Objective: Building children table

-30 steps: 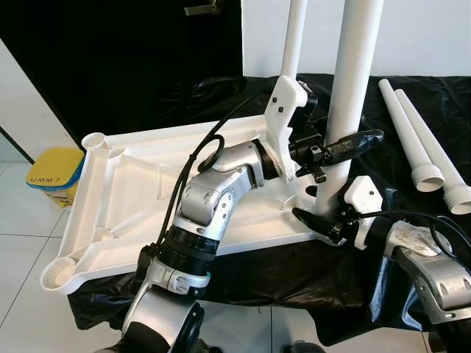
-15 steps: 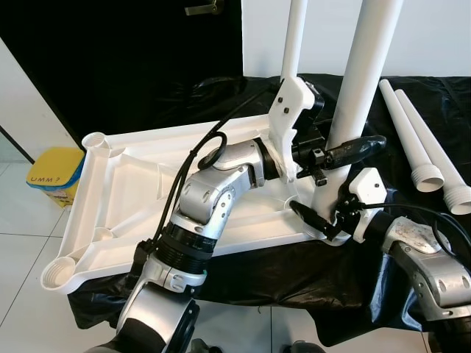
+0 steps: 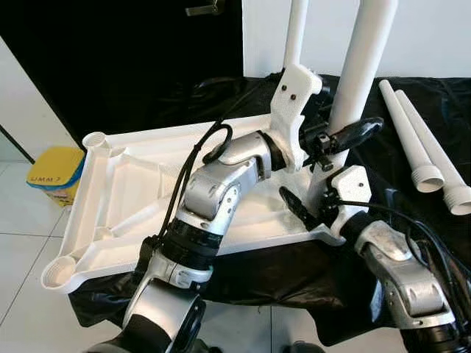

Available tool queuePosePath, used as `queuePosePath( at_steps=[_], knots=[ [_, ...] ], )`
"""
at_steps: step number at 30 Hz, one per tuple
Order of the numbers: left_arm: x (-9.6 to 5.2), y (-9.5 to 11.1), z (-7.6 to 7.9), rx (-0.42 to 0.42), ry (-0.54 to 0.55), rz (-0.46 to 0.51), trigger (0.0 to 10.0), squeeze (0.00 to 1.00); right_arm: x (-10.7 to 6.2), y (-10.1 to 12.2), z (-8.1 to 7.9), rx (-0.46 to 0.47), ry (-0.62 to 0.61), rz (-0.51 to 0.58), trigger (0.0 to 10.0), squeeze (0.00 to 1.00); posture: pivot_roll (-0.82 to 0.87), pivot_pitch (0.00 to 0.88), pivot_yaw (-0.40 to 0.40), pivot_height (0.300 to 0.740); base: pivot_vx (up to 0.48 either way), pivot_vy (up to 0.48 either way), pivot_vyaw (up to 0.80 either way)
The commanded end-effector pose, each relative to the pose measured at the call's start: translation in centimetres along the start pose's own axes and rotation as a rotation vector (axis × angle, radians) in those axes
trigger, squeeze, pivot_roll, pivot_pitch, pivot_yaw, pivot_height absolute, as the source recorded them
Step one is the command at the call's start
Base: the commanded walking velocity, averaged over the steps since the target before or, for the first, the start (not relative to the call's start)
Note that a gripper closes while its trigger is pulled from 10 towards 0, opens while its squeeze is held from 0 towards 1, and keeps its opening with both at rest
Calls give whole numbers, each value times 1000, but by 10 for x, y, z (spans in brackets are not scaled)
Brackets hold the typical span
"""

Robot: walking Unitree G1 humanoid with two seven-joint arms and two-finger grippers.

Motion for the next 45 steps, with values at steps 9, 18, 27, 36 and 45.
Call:
queuePosePath(
  at_steps=[9,18,27,36,45],
  knots=[
    [12,15,15,5,-71,50,10000,0,3,-1,6,30,-90,-14,0,0,-254,44,45,740,0,0,0],
    [11,15,15,-28,-71,59,10000,1000,5,-1,9,38,-145,-13,10000,0,-249,41,44,740,0,0,0],
    [7,13,6,39,-3,47,10000,0,3,-3,21,62,-262,-10,10000,0,-251,49,43,740,0,0,0],
    [-5,10,-28,51,231,68,10000,0,-6,-11,31,111,-385,-16,10000,0,-252,61,45,740,0,0,0],
    [-24,-3,-38,35,306,35,10000,0,-19,-20,34,151,-452,-7,10000,0,-254,89,52,740,0,0,0]
  ],
)
Point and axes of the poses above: a point about 5 cm out from each wrist's last joint towards the gripper, its own x axis pointing out of the wrist towards the gripper, its own y axis along the axis of the wrist's last joint, z = x × y, the point moved 3 cm from there along x, pointing out of the wrist towards the gripper, and after that the axes turned 4 degrees about x, right-handed, at the moved point
